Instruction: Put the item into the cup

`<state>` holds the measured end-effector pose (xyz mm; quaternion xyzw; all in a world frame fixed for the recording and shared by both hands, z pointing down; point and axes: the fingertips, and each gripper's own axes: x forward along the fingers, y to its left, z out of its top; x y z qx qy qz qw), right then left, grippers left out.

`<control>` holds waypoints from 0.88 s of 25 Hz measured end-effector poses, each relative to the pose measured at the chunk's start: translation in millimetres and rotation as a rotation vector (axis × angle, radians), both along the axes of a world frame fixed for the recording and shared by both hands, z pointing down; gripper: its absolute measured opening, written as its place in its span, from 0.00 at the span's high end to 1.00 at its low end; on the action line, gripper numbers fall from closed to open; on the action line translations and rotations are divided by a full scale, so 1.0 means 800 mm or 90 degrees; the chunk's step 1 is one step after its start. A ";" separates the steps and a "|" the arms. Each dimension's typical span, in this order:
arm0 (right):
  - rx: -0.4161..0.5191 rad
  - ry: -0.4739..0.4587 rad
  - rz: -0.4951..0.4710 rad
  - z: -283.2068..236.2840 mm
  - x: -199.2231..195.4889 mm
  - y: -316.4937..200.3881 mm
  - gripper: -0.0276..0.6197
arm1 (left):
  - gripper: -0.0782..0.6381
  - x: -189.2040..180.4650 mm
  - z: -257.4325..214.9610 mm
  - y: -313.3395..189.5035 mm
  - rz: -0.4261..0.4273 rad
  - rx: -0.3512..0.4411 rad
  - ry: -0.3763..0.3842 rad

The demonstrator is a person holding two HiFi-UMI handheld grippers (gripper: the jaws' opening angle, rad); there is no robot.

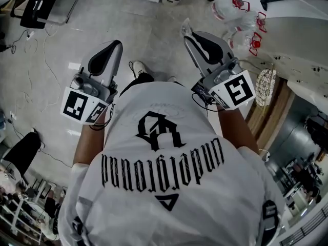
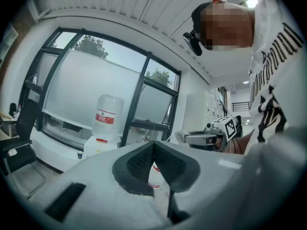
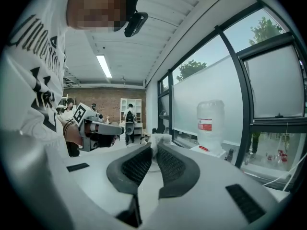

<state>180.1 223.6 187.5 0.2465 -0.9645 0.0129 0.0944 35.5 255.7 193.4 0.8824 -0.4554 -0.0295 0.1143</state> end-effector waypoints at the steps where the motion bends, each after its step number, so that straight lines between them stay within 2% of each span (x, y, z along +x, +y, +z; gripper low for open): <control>1: 0.000 0.002 0.004 0.000 -0.009 -0.005 0.89 | 0.87 -0.010 -0.001 -0.005 0.003 0.002 0.000; 5: 0.004 0.009 0.016 -0.001 -0.043 -0.024 0.89 | 0.87 -0.048 -0.002 -0.021 0.010 0.003 0.003; 11: 0.002 0.026 0.013 0.002 -0.070 -0.044 0.89 | 0.87 -0.074 0.009 -0.036 0.010 -0.008 0.011; 17: -0.008 0.029 0.006 0.012 -0.073 -0.075 0.89 | 0.87 -0.077 0.018 -0.054 -0.004 -0.026 0.013; 22: -0.009 0.027 -0.012 0.015 -0.064 -0.117 0.89 | 0.87 -0.073 0.011 -0.091 -0.031 -0.018 0.000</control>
